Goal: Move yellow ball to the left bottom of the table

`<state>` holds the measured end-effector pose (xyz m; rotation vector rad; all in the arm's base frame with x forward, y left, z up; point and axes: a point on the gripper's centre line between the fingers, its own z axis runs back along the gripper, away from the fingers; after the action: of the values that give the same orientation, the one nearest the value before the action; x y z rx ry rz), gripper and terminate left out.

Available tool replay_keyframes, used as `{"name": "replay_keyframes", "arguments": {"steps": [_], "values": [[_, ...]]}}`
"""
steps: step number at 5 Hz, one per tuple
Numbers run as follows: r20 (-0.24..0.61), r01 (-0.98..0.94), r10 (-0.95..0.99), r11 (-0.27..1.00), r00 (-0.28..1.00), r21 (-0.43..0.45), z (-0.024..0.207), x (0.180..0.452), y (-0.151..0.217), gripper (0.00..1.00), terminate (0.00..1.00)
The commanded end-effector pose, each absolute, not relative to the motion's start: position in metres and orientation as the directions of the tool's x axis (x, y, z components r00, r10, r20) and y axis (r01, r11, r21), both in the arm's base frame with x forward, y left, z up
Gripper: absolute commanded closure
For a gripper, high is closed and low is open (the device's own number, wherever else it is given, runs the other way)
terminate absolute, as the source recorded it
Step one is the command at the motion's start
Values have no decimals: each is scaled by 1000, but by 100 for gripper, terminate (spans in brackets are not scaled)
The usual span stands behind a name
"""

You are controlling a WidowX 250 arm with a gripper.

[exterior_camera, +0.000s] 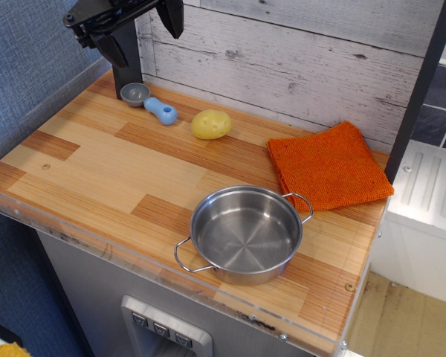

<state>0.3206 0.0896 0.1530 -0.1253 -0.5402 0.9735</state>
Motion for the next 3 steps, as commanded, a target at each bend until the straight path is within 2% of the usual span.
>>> {"name": "replay_keyframes", "arguments": {"steps": [1,2,3], "values": [[379,-752,813,567,442,-337,153,321,90,0,0],[286,-817,917,382,278,-432,136,325,90,0,0],[211,-859,973,189,97,-475,119,338,85,0,0]]}}
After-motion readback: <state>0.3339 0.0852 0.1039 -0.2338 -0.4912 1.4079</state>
